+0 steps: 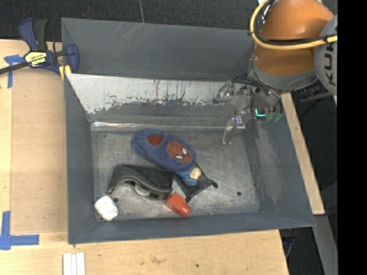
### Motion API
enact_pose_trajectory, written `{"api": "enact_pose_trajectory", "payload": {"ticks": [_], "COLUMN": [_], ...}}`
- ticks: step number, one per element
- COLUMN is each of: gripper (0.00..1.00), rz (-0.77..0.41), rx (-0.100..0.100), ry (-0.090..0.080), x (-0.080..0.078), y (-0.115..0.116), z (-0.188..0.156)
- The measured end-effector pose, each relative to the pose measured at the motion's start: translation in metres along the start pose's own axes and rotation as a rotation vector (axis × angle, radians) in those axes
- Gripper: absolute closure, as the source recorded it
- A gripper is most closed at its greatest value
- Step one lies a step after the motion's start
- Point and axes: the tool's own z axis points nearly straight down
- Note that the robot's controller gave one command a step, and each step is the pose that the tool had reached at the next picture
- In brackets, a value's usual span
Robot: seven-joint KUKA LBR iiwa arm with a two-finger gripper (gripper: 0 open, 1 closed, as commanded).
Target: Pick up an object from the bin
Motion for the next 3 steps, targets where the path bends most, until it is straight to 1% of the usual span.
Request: {"api": "enact_pose_trajectory", "payload": {"ticks": [1, 2, 3], "gripper": [0.0, 0.0, 0.0], "rz": [-0.097, 0.111, 0.316], "rx": [0.007, 0.001, 0.015], "ry": [-0.01, -0.008, -0.008], "x": [0.013, 0.03, 0.058], "y": [0.069, 0.09, 0.118], "z": [0.147, 0.135, 0.133]}}
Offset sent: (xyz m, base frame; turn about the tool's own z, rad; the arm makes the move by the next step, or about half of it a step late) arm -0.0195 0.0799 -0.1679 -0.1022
